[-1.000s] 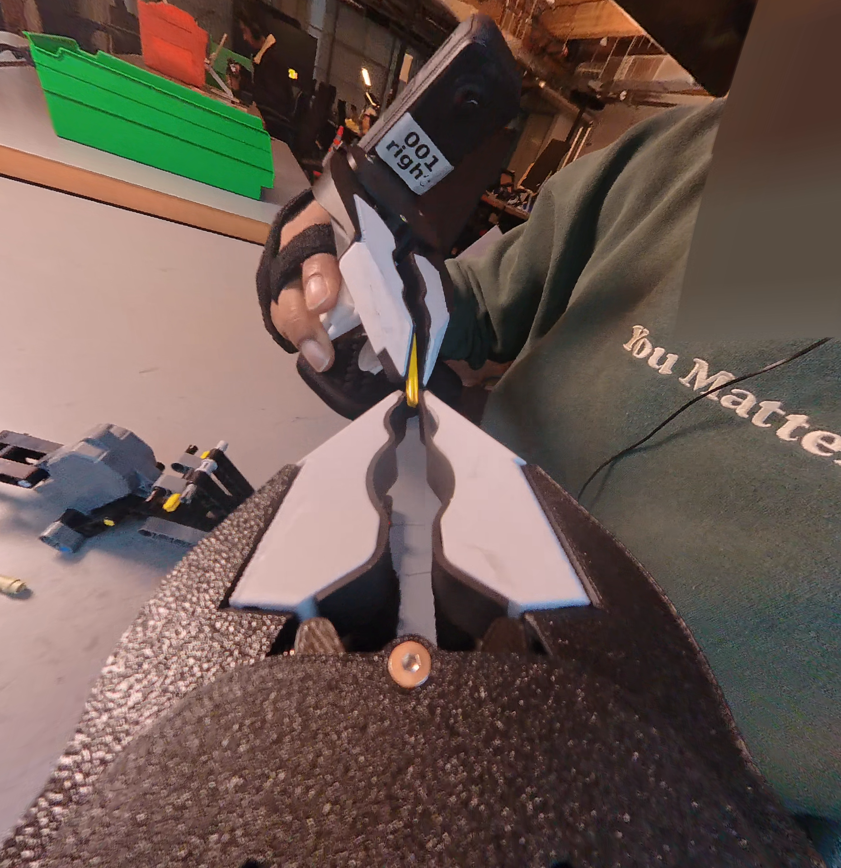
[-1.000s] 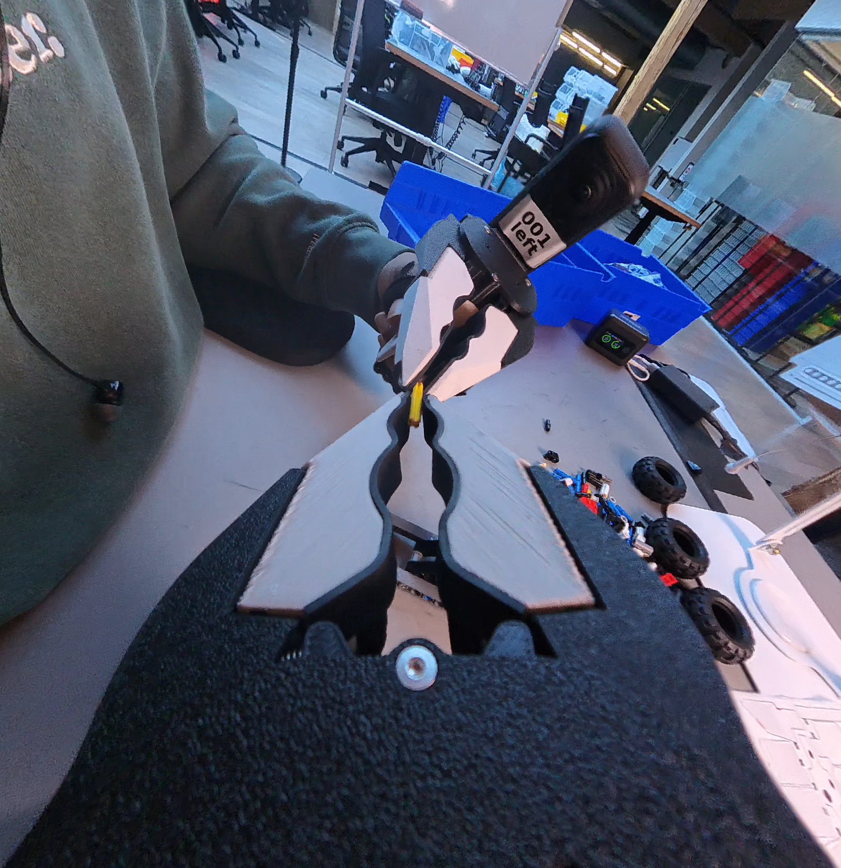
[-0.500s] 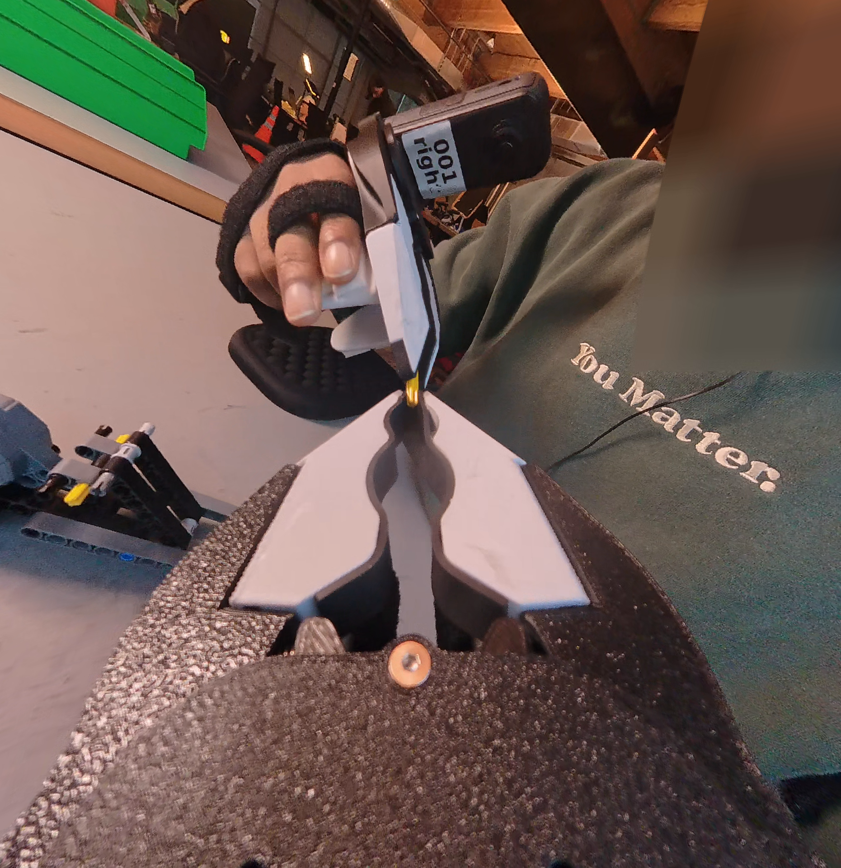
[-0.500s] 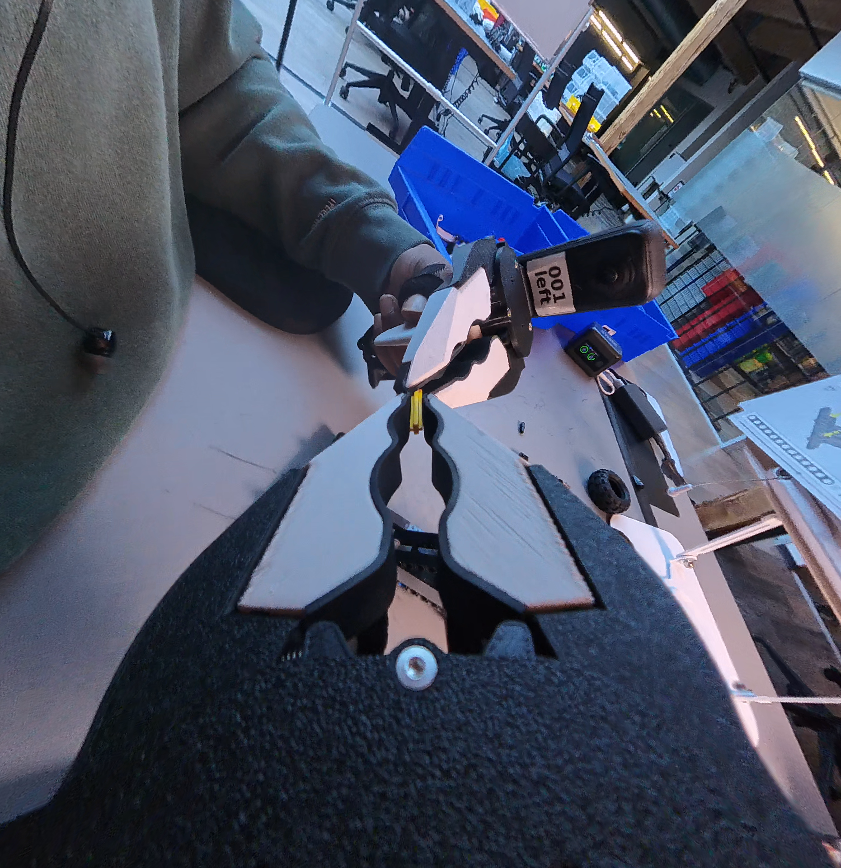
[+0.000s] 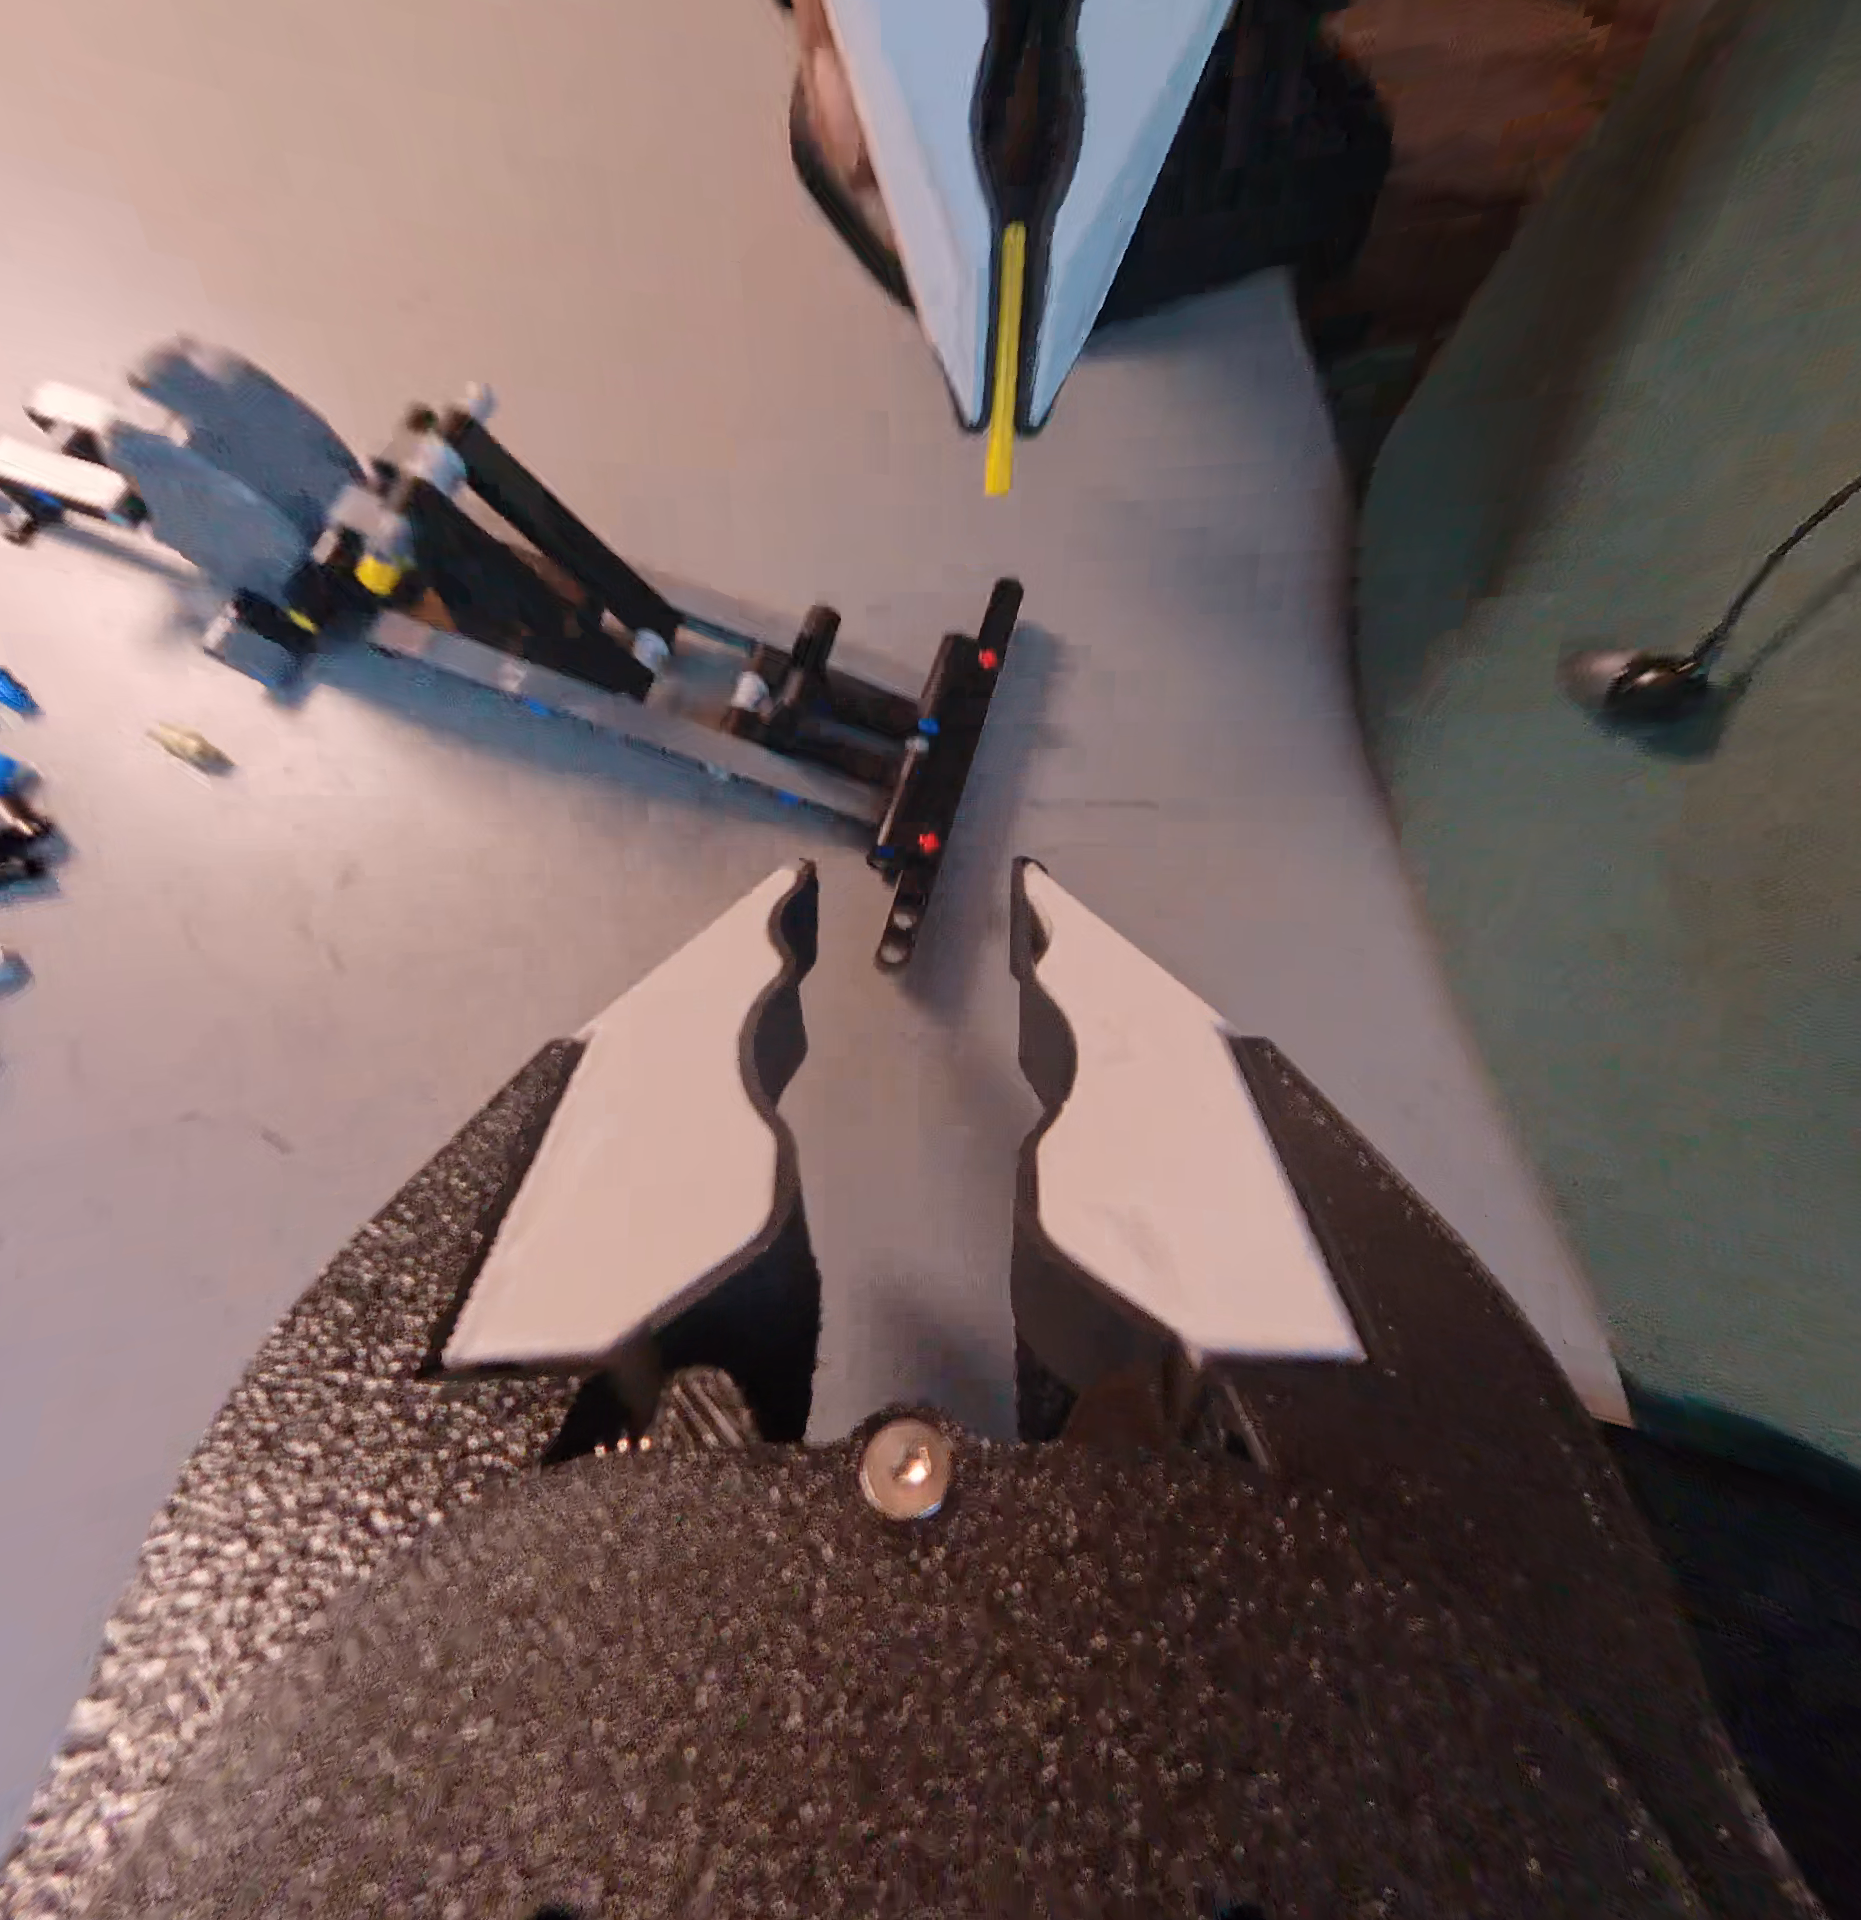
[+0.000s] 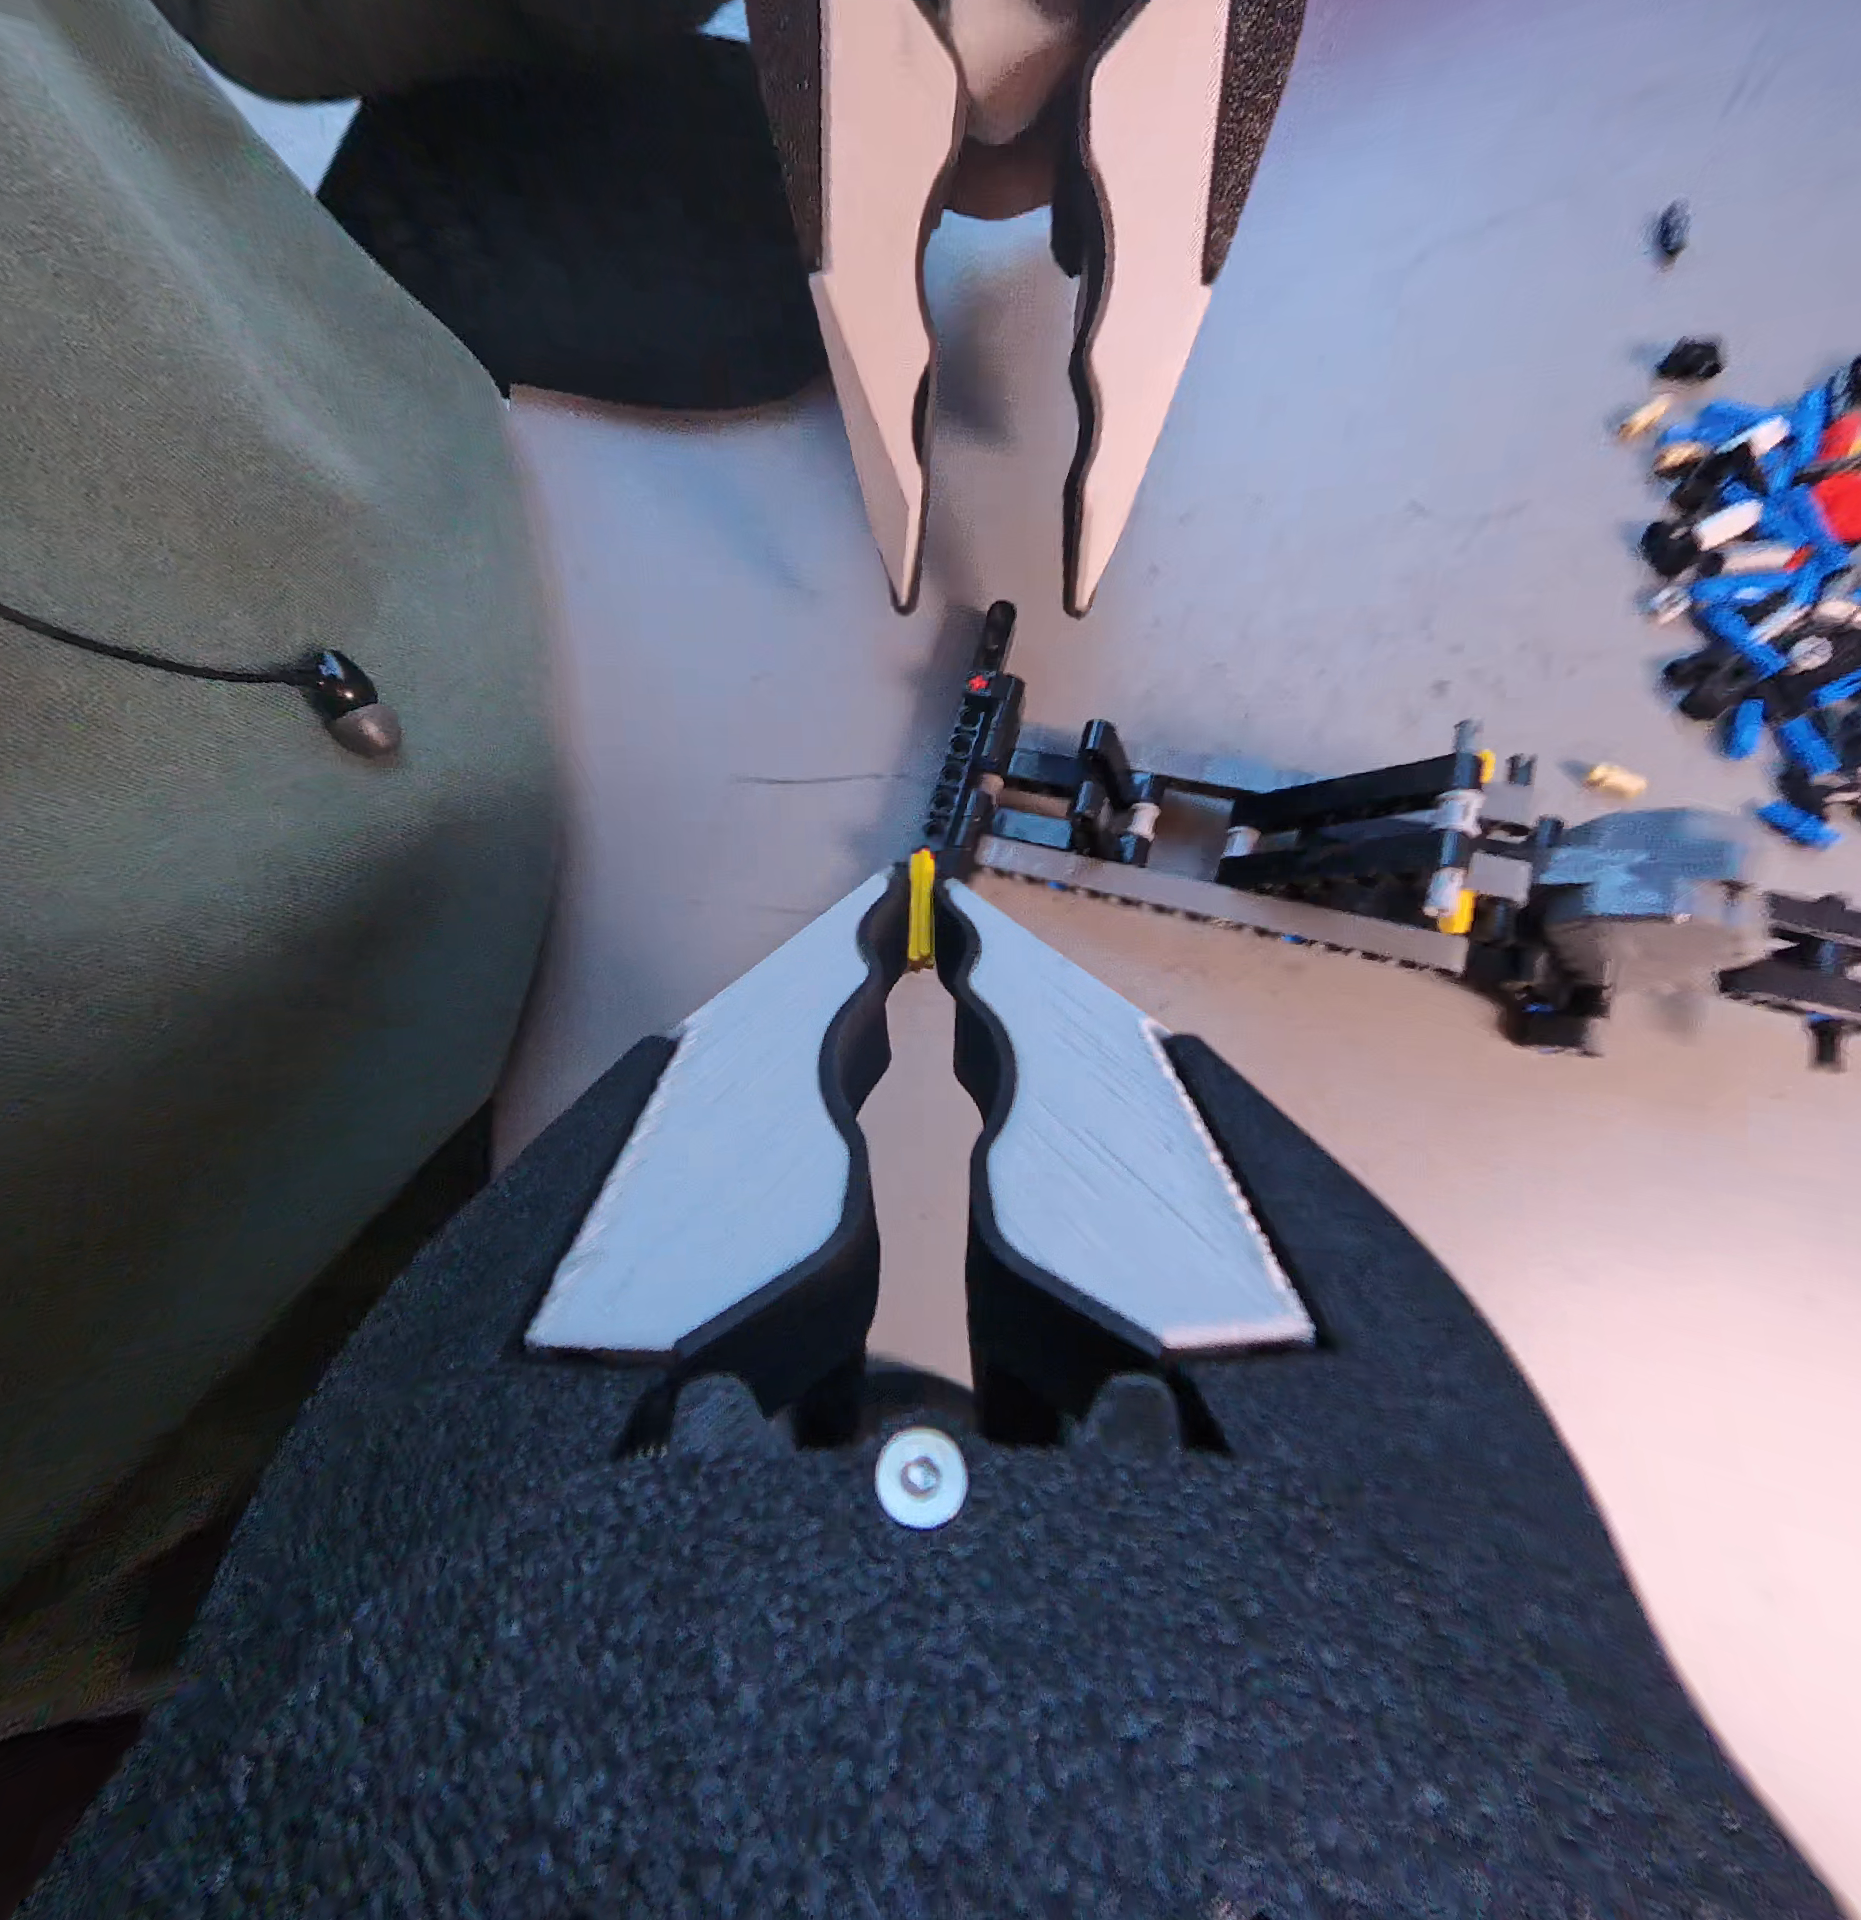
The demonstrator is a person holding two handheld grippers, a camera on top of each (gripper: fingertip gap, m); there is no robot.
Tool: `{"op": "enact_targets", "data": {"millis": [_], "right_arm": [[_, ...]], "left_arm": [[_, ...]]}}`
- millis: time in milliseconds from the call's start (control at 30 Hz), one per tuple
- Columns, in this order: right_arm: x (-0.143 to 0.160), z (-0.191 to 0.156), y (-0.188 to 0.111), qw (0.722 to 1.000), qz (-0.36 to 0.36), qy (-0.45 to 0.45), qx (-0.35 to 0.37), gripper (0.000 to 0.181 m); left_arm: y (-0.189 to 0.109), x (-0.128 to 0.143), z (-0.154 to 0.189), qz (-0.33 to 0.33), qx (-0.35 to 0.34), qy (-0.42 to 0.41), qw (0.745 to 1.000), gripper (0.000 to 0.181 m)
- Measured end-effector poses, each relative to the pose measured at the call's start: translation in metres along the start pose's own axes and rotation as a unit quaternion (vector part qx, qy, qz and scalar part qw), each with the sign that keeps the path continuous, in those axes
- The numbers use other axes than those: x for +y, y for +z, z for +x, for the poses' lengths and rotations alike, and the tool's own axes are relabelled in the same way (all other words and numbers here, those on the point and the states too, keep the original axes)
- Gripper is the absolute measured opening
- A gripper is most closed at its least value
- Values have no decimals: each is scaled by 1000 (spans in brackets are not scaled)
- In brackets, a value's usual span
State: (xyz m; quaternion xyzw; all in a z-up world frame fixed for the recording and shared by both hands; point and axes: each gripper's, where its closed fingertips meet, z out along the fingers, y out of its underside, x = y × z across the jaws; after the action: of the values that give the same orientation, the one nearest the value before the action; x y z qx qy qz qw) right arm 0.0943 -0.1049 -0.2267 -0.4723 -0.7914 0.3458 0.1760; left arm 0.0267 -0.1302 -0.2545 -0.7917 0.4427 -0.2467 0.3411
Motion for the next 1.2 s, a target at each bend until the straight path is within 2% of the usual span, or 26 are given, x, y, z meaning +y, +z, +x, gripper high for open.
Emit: {"op": "enact_targets", "data": {"millis": [100,167,233,400,867,1200], "right_arm": [[5,-7,9,998,-50,23,-3,2],[12,-8,13,996,-88,23,4,2],[20,-10,14,992,-125,29,7,2],[38,-13,10,979,-203,29,22,2],[40,-8,3,959,-281,20,34,2],[40,-7,4,945,-324,-36,21,2]], "left_arm": [[20,15,5,-47,-2,-4,999,27],[26,10,7,-54,-17,9,998,14],[33,5,12,-59,-24,17,998,8],[47,-6,20,-48,-35,13,998,7],[50,-7,21,-29,-46,6,998,7],[50,-7,21,-24,-39,3,999,7]]}}
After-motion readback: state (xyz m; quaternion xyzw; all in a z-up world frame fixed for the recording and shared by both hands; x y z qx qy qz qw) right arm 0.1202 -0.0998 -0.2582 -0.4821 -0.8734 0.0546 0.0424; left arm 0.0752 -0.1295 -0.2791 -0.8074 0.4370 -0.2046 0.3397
